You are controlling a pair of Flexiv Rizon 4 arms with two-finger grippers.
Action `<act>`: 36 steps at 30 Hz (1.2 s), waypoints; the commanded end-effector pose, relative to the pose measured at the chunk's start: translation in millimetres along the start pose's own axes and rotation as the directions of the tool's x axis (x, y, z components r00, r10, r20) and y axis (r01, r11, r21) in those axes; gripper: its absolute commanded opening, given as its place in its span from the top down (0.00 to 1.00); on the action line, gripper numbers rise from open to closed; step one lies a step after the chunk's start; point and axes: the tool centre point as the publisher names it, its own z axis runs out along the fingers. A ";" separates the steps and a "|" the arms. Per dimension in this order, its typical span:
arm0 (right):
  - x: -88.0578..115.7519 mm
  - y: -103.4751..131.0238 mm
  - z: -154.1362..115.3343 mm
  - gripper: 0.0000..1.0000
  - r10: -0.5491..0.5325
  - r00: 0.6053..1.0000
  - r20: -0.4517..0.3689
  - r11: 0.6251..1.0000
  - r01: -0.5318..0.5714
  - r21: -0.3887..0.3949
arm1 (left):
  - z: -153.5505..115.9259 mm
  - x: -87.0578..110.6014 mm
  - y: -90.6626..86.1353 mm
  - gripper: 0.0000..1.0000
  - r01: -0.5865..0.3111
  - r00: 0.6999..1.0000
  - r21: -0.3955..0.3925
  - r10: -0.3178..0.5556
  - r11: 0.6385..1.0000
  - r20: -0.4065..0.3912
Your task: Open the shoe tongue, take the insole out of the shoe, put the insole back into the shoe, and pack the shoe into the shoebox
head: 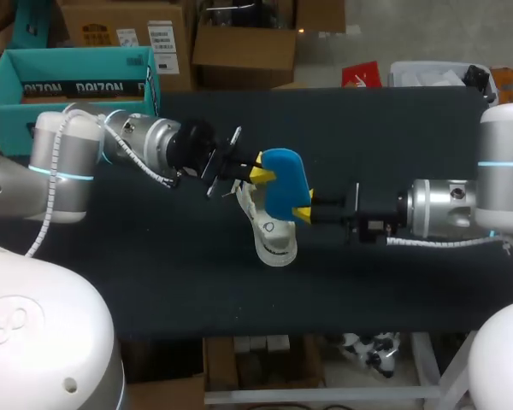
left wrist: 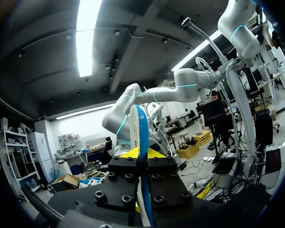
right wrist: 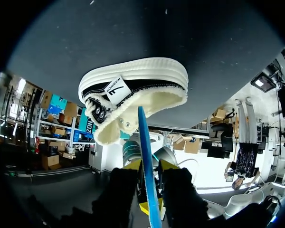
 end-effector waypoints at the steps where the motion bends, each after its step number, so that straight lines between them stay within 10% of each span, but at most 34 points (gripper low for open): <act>1: 2.9 4.6 1.8 1.00 0.003 1.000 0.004 1.000 -0.003 0.009 | -0.6 -1.6 7.0 1.00 0.017 1.000 0.026 -0.016 1.000 -0.014; 3: 3.2 5.0 1.8 1.00 0.003 1.000 0.008 1.000 -0.003 0.011 | -1.4 -1.8 7.9 0.98 0.035 0.999 0.032 -0.034 0.999 -0.020; 5: 3.9 5.5 1.2 1.00 0.001 1.000 0.011 1.000 -0.001 0.013 | -3.2 -1.0 7.2 0.13 0.042 0.999 0.032 -0.041 0.999 -0.027; 6: 4.2 5.8 0.6 1.00 -0.001 1.000 0.015 1.000 0.000 0.015 | -4.2 -0.5 6.5 0.00 0.050 0.998 0.029 -0.049 0.998 -0.038; 18: 1.9 4.0 -14.6 1.00 -0.055 0.991 0.118 0.998 0.051 0.035 | -36.3 -6.5 -29.3 0.00 0.123 0.973 -0.146 -0.148 0.982 -0.175; 32: -16.8 5.4 -16.7 1.00 -0.137 0.971 0.198 0.989 0.123 0.081 | -83.7 -25.8 -20.3 0.00 0.414 0.781 -0.429 -0.555 0.803 -0.285; 36: -26.1 -4.9 -10.6 1.00 -0.156 0.976 0.154 0.986 0.146 0.077 | -83.7 -25.8 -20.3 0.00 0.414 0.781 -0.429 -0.555 0.803 -0.285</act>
